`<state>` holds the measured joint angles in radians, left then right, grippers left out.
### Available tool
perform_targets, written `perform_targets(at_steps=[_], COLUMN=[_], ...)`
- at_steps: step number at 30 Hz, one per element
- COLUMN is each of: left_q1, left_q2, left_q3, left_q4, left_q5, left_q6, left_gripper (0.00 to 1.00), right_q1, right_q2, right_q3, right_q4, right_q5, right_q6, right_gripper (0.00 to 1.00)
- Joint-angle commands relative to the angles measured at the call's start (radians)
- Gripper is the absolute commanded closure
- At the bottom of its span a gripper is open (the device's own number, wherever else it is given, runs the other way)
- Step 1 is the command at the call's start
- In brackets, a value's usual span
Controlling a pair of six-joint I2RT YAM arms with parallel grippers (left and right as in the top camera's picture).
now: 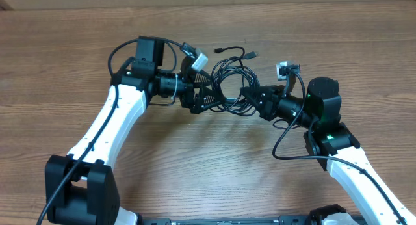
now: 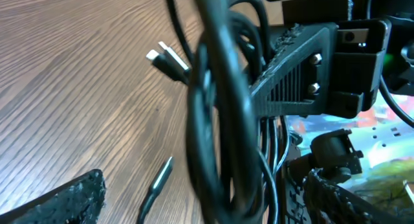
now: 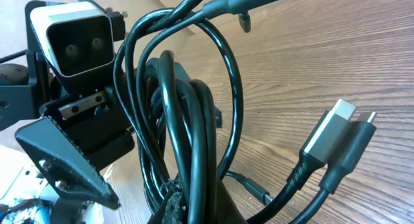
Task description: Untangle cables
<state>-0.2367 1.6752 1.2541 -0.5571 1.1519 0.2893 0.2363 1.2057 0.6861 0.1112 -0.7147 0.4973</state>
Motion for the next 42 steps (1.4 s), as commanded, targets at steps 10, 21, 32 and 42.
perform_targets(at_steps=[10,21,32,42], left_q1=[-0.039,-0.037,-0.037,-0.037], left_q2=[-0.028,-0.028,-0.028,-0.028], left_q3=[0.024,0.024,0.024,0.024], left_q4=[0.034,0.032,-0.101,-0.214], left_q5=[0.028,-0.019,-0.343,-0.475], left_q6=[-0.005,-0.004,0.135,0.275], left_gripper=[0.67,0.96,0.96,0.96], right_q1=[-0.001,-0.001,-0.002,-0.002], right_q2=[-0.001,-0.001,-0.001,-0.001], right_q3=[0.014,0.014,0.014,0.014], right_q4=[0.015,-0.027,-0.121,-0.121], right_q5=[-0.039,0.008,0.034,0.043], right_q6=[0.004,-0.008,-0.167,-0.339], right_gripper=[0.96,0.88,0.25,0.23])
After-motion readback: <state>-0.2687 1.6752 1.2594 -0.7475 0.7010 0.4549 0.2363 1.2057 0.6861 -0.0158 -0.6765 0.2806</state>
